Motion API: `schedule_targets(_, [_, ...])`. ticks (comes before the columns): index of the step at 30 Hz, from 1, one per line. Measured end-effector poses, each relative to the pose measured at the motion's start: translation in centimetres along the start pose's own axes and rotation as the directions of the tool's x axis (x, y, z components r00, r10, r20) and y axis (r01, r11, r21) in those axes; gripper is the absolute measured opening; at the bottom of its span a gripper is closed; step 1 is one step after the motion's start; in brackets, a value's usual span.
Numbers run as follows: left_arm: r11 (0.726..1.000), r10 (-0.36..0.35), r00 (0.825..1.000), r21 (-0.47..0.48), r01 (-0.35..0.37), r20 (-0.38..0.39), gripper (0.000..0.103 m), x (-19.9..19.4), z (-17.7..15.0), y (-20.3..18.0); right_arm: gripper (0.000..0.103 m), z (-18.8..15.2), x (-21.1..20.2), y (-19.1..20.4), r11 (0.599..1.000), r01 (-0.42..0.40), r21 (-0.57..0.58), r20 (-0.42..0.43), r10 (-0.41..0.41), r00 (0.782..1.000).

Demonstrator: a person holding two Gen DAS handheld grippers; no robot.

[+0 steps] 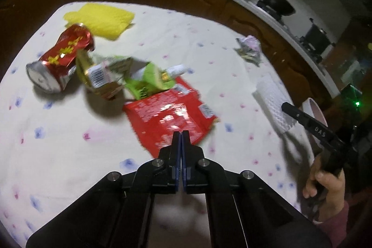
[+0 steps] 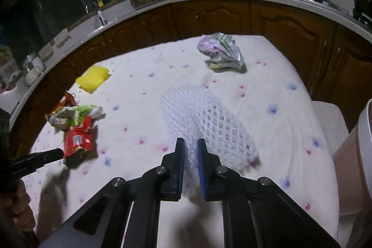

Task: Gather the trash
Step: 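Grasp the red snack bag with the left tool while the right tool grasps a white foam net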

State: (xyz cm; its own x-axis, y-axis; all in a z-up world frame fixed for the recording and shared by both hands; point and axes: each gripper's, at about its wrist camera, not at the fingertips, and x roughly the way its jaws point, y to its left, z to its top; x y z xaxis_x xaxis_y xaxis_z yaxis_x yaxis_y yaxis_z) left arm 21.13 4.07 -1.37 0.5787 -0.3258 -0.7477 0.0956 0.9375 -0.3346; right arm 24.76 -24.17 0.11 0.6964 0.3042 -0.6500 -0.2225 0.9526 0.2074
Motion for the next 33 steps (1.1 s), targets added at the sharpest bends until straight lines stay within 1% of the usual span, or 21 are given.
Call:
schedule_targets(6, [0.998,-0.041,0.999,0.044,0.039,0.031,0.0,-1.1,0.4,-1.8,0.01,-0.1,-2.7,-0.2,0.997,-0.054,0.057,0.05,0.051,0.997])
schedule_targets(9, [0.998,-0.021,0.999,0.062,0.019,0.037,0.001,-1.6,0.4,-1.9,0.01,-0.3,-3.7,-0.5,0.995,-0.064,0.076,0.069,0.059,0.996])
schedule_targets(10, [0.998,-0.003,0.999,0.063,0.0,0.044,0.001,-1.9,0.3,-1.7,0.01,-0.4,-4.1,-0.5,0.995,-0.065,0.081,0.077,0.059,0.995])
schedule_targets(11, [0.998,0.015,0.999,0.058,-0.018,0.049,0.003,-2.0,0.2,-1.4,0.01,-0.4,-4.3,-0.6,0.994,-0.07,0.088,0.082,0.063,0.995])
schedule_targets(12, [0.998,0.027,0.998,0.05,-0.03,0.05,0.011,-2.1,0.3,-0.9,0.01,-0.4,-4.5,-0.7,0.992,-0.077,0.095,0.085,0.069,0.994])
schedule_targets(13, [0.998,0.028,0.998,0.046,-0.031,0.051,0.016,-2.2,0.4,-0.6,0.011,-0.5,-4.7,-0.7,0.991,-0.089,0.102,0.09,0.08,0.993])
schedule_targets(15, [0.998,0.047,0.997,0.043,-0.05,0.066,0.035,-2.4,0.7,0.1,0.01,-0.5,-5.0,-0.7,0.99,-0.093,0.104,0.098,0.083,0.992])
schedule_targets(16, [0.997,0.058,0.996,0.052,-0.062,0.066,0.042,-2.5,0.9,0.3,0.01,-0.5,-5.2,-0.6,0.99,-0.094,0.102,0.103,0.083,0.991])
schedule_targets(18, [0.996,0.054,0.998,0.075,-0.057,0.045,0.069,-2.0,1.1,0.3,0.011,-0.5,-5.5,-0.3,0.99,-0.101,0.103,0.109,0.089,0.99])
schedule_targets(19, [0.994,0.062,0.998,0.091,-0.064,0.028,0.076,-1.6,1.2,0.1,0.011,-0.6,-5.6,-0.2,0.989,-0.107,0.107,0.113,0.095,0.989])
schedule_targets(20, [0.991,0.072,0.997,0.111,-0.074,0.024,0.078,-1.1,1.1,-0.1,0.011,-0.7,-5.7,-0.2,0.988,-0.112,0.108,0.115,0.099,0.988])
schedule_targets(22, [0.986,0.084,0.996,0.14,-0.087,0.023,0.078,-0.5,1.1,-0.5,0.011,-0.7,-5.8,0.0,0.987,-0.117,0.108,0.117,0.104,0.988])
schedule_targets(25, [0.979,0.104,0.995,0.176,-0.102,-0.004,0.078,1.3,1.4,-1.2,0.011,-0.9,-5.9,0.3,0.987,-0.122,0.11,0.116,0.109,0.987])
schedule_targets(28, [0.969,0.133,0.991,0.211,-0.131,0.006,0.078,2.5,1.6,-2.0,0.011,-1.0,-6.0,0.3,0.987,-0.115,0.114,0.116,0.101,0.988])
schedule_targets(29, [0.965,0.144,0.99,0.222,-0.142,0.007,0.069,3.0,1.7,-2.2,0.011,-1.0,-6.0,0.1,0.986,-0.113,0.12,0.117,0.099,0.988])
schedule_targets(30, [0.963,0.148,0.989,0.227,-0.143,-0.004,0.046,3.6,1.8,-2.3,0.011,-1.0,-6.0,0.0,0.986,-0.11,0.124,0.119,0.095,0.988])
schedule_targets(31, [0.964,0.143,0.989,0.227,-0.135,-0.023,0.035,4.1,1.8,-2.3,0.011,-1.1,-6.1,-0.2,0.986,-0.108,0.129,0.119,0.093,0.988])
schedule_targets(33, [0.971,0.114,0.993,0.217,-0.102,-0.043,0.018,4.6,1.9,-2.1,0.011,-1.1,-6.2,-0.4,0.985,-0.106,0.136,0.121,0.09,0.989])
